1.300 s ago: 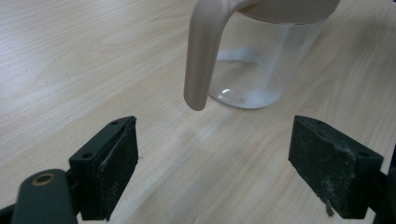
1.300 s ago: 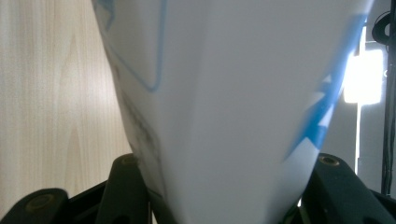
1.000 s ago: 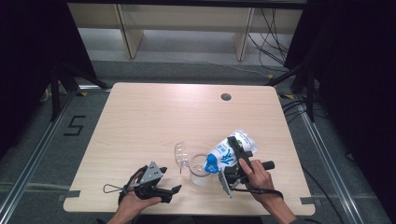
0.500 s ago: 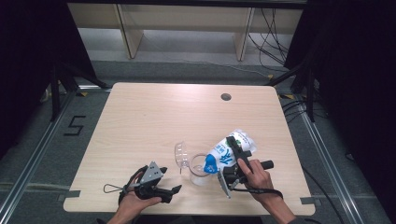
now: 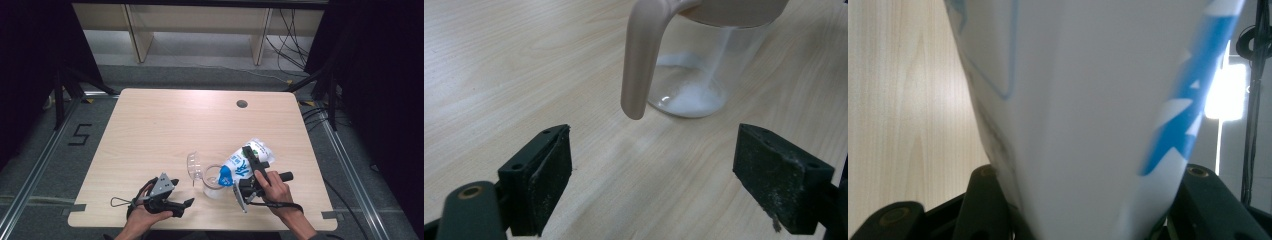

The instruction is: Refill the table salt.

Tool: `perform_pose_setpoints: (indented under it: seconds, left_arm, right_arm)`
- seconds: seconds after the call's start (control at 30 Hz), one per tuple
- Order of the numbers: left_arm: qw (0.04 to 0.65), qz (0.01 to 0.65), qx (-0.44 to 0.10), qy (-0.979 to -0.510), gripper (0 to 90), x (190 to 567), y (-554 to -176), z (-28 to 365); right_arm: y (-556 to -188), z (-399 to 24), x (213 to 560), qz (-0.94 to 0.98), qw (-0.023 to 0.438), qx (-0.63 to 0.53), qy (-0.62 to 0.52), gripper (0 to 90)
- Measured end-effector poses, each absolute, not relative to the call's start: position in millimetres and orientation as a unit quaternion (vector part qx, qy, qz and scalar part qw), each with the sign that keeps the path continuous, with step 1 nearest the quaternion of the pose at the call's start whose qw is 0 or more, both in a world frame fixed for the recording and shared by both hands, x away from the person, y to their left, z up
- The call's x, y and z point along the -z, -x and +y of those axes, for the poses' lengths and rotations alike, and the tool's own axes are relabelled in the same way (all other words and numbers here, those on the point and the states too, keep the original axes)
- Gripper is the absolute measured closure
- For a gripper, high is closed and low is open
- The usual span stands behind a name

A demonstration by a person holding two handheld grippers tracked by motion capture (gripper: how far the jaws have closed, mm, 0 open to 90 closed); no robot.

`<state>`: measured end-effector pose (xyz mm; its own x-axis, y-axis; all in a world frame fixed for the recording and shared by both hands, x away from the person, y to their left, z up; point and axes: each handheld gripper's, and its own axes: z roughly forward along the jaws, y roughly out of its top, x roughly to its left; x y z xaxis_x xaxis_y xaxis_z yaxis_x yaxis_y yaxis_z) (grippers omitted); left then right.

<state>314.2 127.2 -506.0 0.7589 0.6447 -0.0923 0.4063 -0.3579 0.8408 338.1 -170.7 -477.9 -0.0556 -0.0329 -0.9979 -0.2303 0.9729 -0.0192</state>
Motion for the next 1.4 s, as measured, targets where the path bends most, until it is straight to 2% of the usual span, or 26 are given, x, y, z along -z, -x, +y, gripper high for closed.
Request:
perform_pose_setpoints:
  seconds: [0.07, 0.2, 0.3, 0.47, 0.57, 0.6, 0.73, 0.8, 1.4]
  left_arm:
    - [0.465, 0.324, -0.129, -0.814, 15.6, 506.0, -313.9, 126.9]
    - [0.468, 0.325, -0.126, -0.812, 15.6, 506.2, -314.1, 126.9]
    - [0.465, 0.323, -0.128, -0.814, 15.5, 505.9, -314.2, 127.4]
    - [0.466, 0.324, -0.128, -0.814, 15.5, 505.8, -314.3, 127.4]
    - [0.471, 0.331, -0.123, -0.809, 15.5, 506.2, -313.6, 126.7]
    - [0.471, 0.33, -0.123, -0.808, 15.6, 506.3, -313.5, 126.7]
    - [0.466, 0.33, -0.126, -0.811, 15.6, 506.1, -313.9, 127.1]
    - [0.467, 0.329, -0.125, -0.811, 15.5, 506.3, -313.9, 127.0]
    - [0.469, 0.329, -0.128, -0.81, 15.5, 505.6, -314.1, 127.3]
  right_arm:
    - [-340.1, -169.3, 473.5, 0.71, 0.689, -0.067, 0.127, 54.1]
    - [-337.5, -170.0, 478.0, 0.722, 0.682, -0.071, 0.095, 54.3]
    - [-340.0, -169.3, 472.4, 0.709, 0.69, -0.06, 0.134, 54.3]
    - [-338.0, -170.5, 477.1, 0.717, 0.686, -0.077, 0.093, 54.4]
    - [-339.5, -170.0, 473.3, 0.712, 0.688, -0.06, 0.124, 54.5]
    - [-337.8, -171.1, 477.2, 0.722, 0.683, -0.067, 0.093, 54.5]
    - [-338.0, -171.0, 476.7, 0.72, 0.684, -0.069, 0.098, 54.5]
    - [-339.8, -169.7, 473.2, 0.708, 0.691, -0.061, 0.131, 54.6]
    - [-338.4, -170.8, 475.1, 0.716, 0.687, -0.056, 0.107, 54.8]
